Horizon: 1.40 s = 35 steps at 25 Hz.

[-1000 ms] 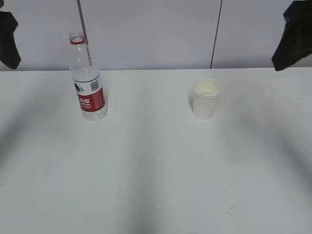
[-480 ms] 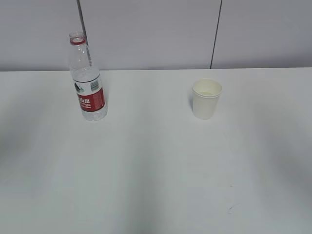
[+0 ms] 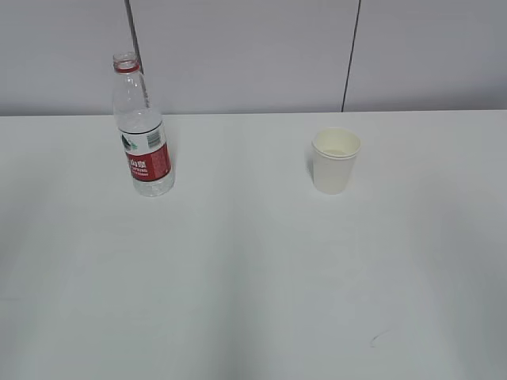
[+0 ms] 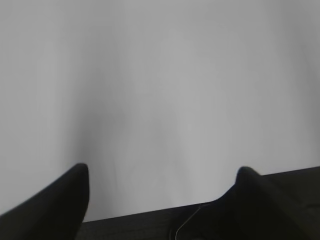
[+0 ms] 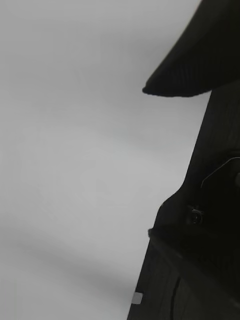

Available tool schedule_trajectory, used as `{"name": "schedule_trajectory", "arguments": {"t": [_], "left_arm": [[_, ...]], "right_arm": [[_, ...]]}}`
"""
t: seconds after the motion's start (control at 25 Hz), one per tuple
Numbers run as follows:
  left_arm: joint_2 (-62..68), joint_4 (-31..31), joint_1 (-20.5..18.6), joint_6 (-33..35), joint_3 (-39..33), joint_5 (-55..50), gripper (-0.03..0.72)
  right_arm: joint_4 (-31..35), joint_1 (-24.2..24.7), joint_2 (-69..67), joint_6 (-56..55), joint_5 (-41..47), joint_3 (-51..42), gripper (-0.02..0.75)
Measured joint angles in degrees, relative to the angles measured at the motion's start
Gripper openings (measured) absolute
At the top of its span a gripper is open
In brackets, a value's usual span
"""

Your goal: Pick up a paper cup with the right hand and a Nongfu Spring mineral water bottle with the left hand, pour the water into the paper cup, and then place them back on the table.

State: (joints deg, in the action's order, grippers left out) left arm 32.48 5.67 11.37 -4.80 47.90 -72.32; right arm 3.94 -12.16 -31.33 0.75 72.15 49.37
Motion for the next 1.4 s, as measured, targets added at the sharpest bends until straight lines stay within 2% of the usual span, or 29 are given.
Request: {"name": "schedule_trajectory", "arguments": {"t": [0.32, 0.64, 0.76, 1.04, 1.24, 1.4], "left_arm": [[-18.1, -0.5, 0.0, 0.0, -7.0, 0.5, 0.544], [-32.2, -2.9, 0.0, 0.0, -7.8, 0.4, 0.544], [-33.7, -2.9, 0.0, 0.2, -8.8, 0.0, 0.544], [-33.7, -3.5, 0.0, 0.8, -16.1, 0.3, 0.544], [-33.7, -3.8, 0.0, 1.5, -17.2, 5.1, 0.544], [-33.7, -7.3, 0.0, 4.1, -18.9, 7.8, 0.544]], "right_arm": [[0.0, 0.0, 11.6, 1.3, -0.7, -8.3, 0.591], [0.0, 0.0, 26.9, 2.5, -3.4, -15.7, 0.591], [0.7, 0.0, 31.6, 2.6, -3.4, -18.3, 0.591], [2.5, 0.0, 32.2, 2.7, -5.7, -20.6, 0.591], [2.5, 0.0, 32.2, 2.7, -6.0, -20.8, 0.591], [2.6, 0.0, 32.2, 2.7, -6.0, -20.8, 0.591]]}}
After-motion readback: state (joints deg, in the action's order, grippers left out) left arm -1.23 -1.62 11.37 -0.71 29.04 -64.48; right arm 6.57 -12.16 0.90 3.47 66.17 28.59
